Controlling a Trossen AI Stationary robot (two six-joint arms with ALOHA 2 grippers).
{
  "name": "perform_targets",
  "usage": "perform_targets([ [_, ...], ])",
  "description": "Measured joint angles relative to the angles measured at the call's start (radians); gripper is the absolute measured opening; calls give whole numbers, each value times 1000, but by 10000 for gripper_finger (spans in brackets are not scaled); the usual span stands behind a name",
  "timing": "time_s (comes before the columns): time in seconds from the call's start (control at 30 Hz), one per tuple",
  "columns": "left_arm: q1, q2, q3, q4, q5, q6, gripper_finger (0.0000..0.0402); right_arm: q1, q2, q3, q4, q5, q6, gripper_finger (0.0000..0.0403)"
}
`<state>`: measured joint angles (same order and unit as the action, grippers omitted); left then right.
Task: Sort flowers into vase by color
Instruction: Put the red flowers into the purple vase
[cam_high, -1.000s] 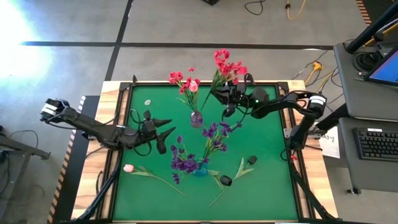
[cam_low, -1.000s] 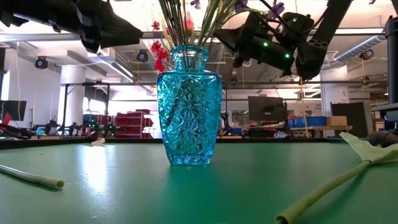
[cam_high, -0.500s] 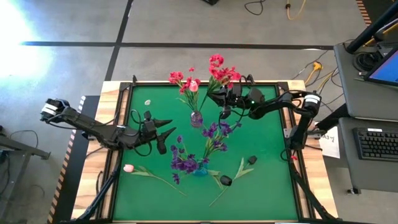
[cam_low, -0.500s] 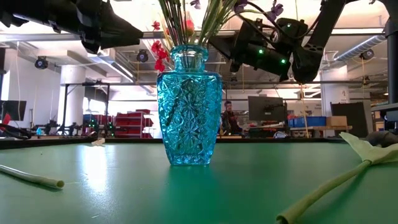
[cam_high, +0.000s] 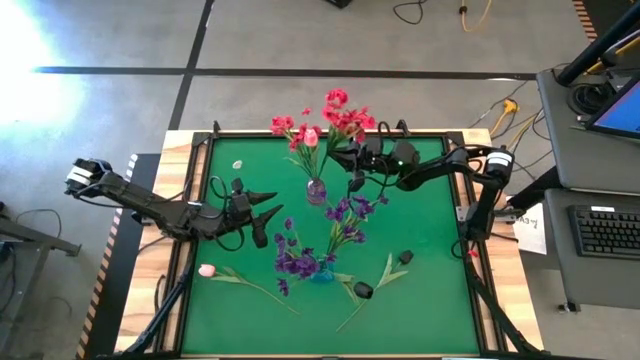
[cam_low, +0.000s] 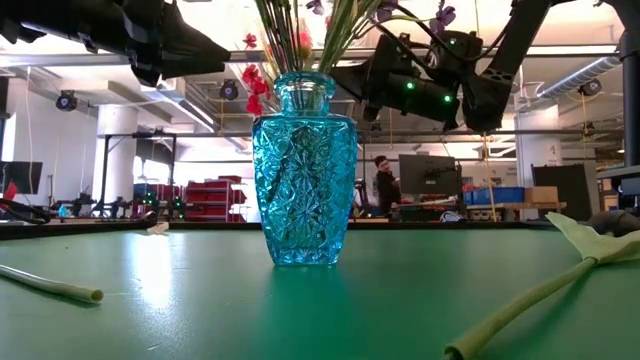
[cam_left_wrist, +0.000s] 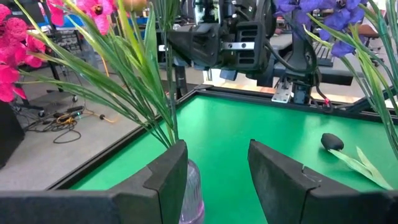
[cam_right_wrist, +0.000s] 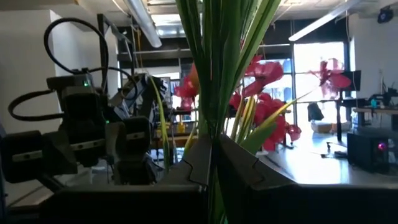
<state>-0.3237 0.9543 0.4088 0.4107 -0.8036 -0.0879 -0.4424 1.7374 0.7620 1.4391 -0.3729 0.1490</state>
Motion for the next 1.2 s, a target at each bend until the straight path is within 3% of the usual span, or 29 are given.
perform_targets([
  [1.2,0,0,0,-10,-1,0,157,35,0,0,-87,7,-23,13],
])
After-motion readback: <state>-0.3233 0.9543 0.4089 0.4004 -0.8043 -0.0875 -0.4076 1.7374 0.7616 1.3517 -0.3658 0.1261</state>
